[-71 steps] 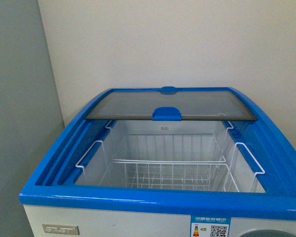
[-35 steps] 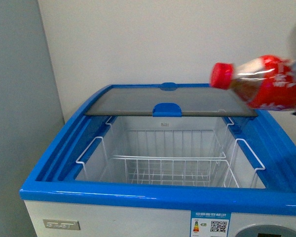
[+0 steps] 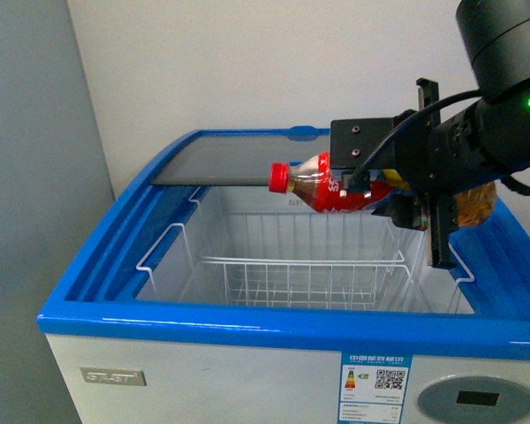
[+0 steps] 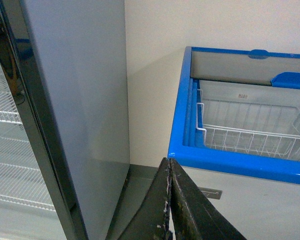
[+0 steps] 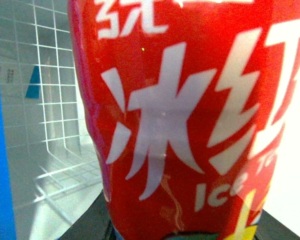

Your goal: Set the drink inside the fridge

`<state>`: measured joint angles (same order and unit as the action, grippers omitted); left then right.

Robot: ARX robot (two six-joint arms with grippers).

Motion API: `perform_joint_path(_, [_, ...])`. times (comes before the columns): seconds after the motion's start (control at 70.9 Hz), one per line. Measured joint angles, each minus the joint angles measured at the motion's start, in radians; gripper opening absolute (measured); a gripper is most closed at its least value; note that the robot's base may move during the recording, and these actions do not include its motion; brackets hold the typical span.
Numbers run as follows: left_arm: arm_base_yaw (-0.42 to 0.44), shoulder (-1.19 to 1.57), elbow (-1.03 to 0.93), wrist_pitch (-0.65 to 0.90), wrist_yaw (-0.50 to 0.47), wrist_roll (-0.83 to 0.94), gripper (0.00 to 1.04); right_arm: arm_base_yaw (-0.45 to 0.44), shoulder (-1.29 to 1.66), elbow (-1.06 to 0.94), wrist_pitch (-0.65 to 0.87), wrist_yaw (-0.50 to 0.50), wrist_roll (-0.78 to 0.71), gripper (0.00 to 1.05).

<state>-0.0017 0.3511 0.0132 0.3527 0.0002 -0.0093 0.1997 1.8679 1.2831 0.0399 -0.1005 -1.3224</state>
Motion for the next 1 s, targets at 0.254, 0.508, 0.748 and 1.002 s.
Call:
perform_joint_path(0.254, [0.000, -0.085, 0.000, -0.085, 0.000, 0.000, 0.03, 0.029, 0.161, 0.009, 0.151, 0.004, -0.025, 0.37])
perform_joint_path(0.508, [0.000, -0.149, 0.000, -0.148, 0.000, 0.001, 0.03, 0.029, 0.301, 0.117, 0.221, 0.023, -0.058, 0.37])
perform_joint_path(0.748, [0.000, -0.327, 0.000, -0.343, 0.000, 0.002, 0.03, 0.030, 0.391, 0.173, 0.294, 0.020, -0.102, 0.37])
perform_joint_path(1.002, [0.000, -0.345, 0.000, -0.350, 0.000, 0.002, 0.03, 0.029, 0.508, 0.190, 0.399, 0.064, -0.142, 0.37])
